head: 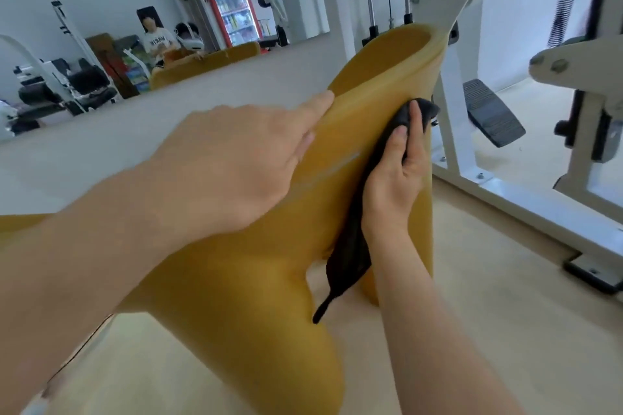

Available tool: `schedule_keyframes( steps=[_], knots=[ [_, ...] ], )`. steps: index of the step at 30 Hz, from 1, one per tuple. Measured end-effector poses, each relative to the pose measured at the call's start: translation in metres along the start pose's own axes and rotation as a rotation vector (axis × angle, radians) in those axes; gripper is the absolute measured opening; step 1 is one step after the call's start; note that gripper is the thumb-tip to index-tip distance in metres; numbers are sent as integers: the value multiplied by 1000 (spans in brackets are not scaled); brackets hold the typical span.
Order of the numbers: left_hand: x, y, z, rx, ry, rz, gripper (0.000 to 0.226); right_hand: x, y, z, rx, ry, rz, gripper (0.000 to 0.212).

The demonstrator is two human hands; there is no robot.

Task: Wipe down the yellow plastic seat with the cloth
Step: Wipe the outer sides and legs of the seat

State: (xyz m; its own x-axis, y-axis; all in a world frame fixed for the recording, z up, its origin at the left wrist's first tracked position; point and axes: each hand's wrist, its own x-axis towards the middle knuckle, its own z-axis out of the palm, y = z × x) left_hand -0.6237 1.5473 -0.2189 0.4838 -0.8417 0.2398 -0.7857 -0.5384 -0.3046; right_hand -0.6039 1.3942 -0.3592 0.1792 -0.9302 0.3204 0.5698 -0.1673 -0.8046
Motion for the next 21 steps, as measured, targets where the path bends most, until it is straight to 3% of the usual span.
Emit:
schedule_keyframes(
  steps=[3, 6, 9, 12, 15, 19, 21],
  knots=[
    [-25, -2, 11, 78, 187, -14, 52, -21, -8, 8, 37, 12, -10, 42],
    [-8, -1, 13, 60, 251, -15, 53, -87, -28, 22, -41, -42, -213, 44],
    [-7, -7, 7, -64, 255, -3, 52, -73, -28, 17, -87, -135, -292, 42],
    [-11, -2, 6, -116, 188, 8, 54, -12, -12, 6, -130, -68, -203, 46],
    [-6, 2, 6, -120, 197, -4, 52, -3, -12, 8, 4, -33, -28, 50],
    [-4, 0, 10, -82, 235, -14, 52, -94, -32, 23, -75, -64, -273, 45],
    [-9, 2, 9, -85, 226, -14, 53, -90, -30, 21, -147, -115, -452, 44]
  ],
)
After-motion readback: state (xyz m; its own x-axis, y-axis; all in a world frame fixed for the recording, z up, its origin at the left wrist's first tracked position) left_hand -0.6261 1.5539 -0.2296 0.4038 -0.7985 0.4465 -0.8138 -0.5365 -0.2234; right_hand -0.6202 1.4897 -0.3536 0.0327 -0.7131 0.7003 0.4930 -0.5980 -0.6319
